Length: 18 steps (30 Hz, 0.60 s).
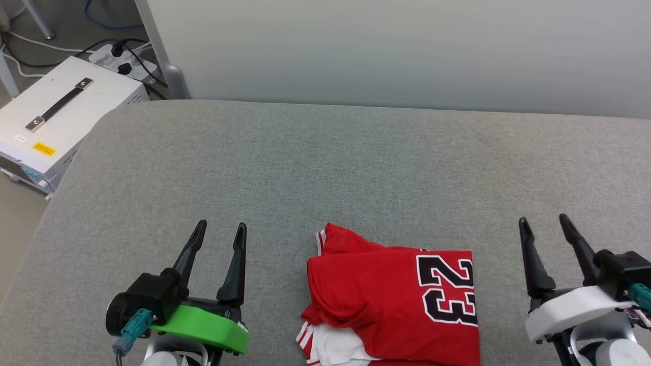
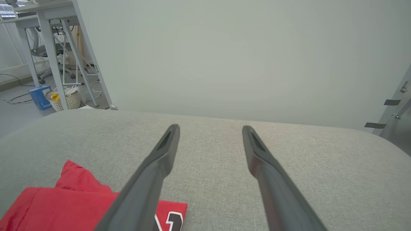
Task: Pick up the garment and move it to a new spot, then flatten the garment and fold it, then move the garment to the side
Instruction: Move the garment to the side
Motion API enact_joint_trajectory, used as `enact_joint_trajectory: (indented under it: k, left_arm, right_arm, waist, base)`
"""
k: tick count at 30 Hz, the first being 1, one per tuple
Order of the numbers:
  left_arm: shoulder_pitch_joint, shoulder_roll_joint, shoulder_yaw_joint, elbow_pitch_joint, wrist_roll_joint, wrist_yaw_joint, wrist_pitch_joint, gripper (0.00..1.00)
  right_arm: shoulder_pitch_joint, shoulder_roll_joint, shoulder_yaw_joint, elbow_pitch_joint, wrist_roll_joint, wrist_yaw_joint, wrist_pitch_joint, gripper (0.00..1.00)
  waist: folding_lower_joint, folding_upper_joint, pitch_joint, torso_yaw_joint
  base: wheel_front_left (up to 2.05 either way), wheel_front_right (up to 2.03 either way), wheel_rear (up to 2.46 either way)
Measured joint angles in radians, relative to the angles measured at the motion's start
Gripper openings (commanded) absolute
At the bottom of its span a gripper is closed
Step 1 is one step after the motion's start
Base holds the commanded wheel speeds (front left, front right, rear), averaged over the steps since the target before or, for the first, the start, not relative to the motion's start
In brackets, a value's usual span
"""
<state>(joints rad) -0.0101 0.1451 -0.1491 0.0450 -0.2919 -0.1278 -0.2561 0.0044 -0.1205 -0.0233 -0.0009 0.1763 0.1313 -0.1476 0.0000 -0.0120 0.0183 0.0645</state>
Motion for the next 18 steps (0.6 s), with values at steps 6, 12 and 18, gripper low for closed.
enact_joint_trajectory:
  k: [6, 12, 18]
  left_arm:
    - [-0.001, 0.0, -0.007, 0.005, -0.003, 0.0, 0.0, 1.0]
    - [-0.003, -0.001, -0.011, 0.007, -0.006, 0.0, 0.0, 1.0]
    - [-0.019, -0.005, -0.022, 0.01, -0.007, 0.0, 0.0, 1.0]
  right_arm:
    - [0.006, -0.047, 0.079, 0.001, 0.063, 0.0, 0.311, 1.0]
    - [0.009, -0.038, 0.097, -0.028, 0.126, 0.0, 0.641, 1.0]
    - [0.01, -0.005, 0.076, -0.04, 0.116, 0.0, 0.834, 1.0]
  waist:
    - [0.0, 0.0, 0.019, 0.011]
    - [0.0, 0.0, 0.05, 0.027]
    - [0.0, 0.0, 0.084, 0.05]
  base:
    - [0.0, 0.0, 0.0]
    - [0.0, 0.0, 0.0]
    - [0.0, 0.0, 0.0]
